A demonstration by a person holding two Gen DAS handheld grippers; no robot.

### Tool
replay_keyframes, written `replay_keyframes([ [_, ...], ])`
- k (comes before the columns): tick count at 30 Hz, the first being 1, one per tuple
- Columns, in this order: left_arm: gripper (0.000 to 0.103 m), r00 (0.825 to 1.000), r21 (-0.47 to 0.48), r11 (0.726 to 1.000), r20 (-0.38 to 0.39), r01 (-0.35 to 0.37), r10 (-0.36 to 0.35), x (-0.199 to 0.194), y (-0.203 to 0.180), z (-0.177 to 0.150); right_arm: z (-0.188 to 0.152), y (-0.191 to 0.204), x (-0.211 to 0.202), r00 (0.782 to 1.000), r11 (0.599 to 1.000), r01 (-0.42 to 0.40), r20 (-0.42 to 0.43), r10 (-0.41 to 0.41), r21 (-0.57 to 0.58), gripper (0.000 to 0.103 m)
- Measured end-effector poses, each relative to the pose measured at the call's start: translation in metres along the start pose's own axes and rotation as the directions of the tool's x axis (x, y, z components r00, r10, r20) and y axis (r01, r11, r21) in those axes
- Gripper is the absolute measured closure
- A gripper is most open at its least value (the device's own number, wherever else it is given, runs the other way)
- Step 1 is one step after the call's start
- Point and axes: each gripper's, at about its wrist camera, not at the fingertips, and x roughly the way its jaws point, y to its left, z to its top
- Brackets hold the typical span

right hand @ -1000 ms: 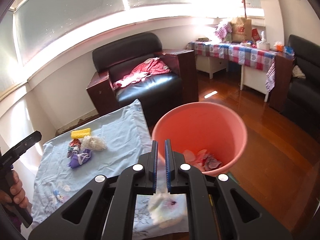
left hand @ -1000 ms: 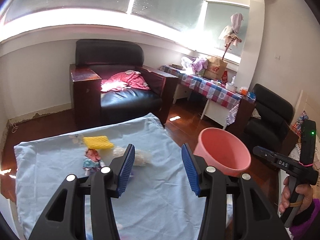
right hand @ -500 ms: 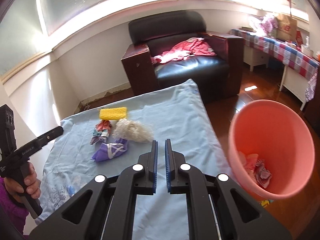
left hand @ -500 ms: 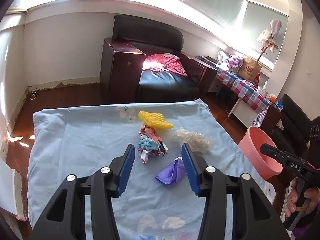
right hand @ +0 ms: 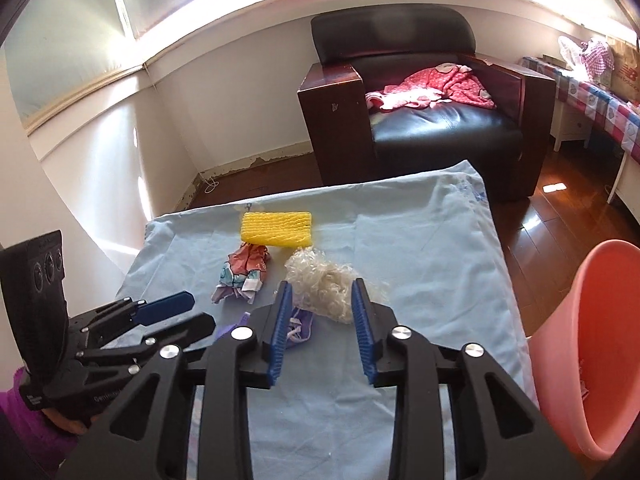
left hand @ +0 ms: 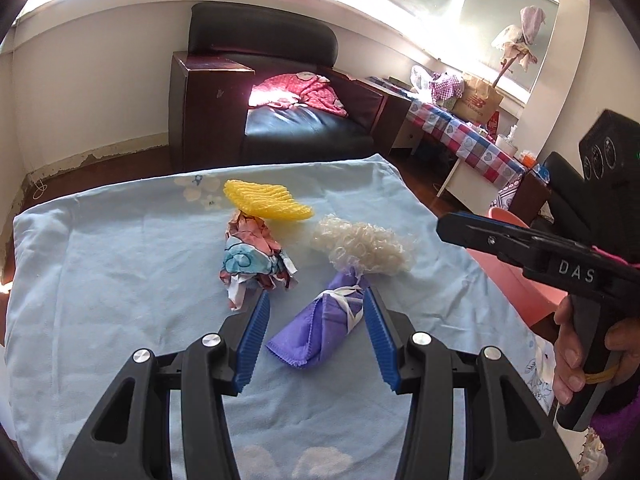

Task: Collect trash
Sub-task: 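Grasp the purple bag with the left gripper while the right grasps the clear plastic wrap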

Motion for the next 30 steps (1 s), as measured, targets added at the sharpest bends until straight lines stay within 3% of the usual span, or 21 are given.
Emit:
replay_keyframes([
  [7, 0.055, 0.996, 0.034, 0.999, -0.085, 0.014, -0.011, 0.029, 0.003, -0.001, 0.007, -0.023, 0.047, 0.997, 0.998, 0.014, -0.075, -0.009, 0.063, 0.064],
  [12, 0.055, 0.991, 0.06, 0.997, -0.124, 0.048, -0.04, 0.042, 0.005, -0.001, 0.011, -0.037, 0.069, 0.986, 0.982, -0.088, -0.127, 0.111, 0.168, 0.06],
  [15, 0.055, 0.989, 0.067, 0.995, -0.134, 0.07, -0.061, 0.043, 0.004, -0.002, 0.005, -0.033, 0.069, 0.979, 0.978, -0.119, -0.144, 0.145, 0.17, 0.059],
  [20, 0.056, 0.989, 0.095, 0.993, -0.134, 0.072, -0.059, 0.043, 0.004, -0.005, -0.01, -0.023, 0.053, 0.978, 0.986, -0.116, -0.158, 0.134, 0.118, 0.058],
  [28, 0.066, 0.986, 0.117, 0.99, -0.153, 0.078, -0.06, 0.046, 0.0, -0.008, -0.034, -0.027, 0.039, 0.982, 0.993, -0.057, -0.175, 0.074, 0.103, 0.058],
  [30, 0.067, 0.986, 0.112, 0.99, -0.155, 0.083, -0.065, 0.044, 0.0, -0.009, -0.04, -0.029, 0.041, 0.981, 0.992, -0.05, -0.179, 0.07, 0.115, 0.066],
])
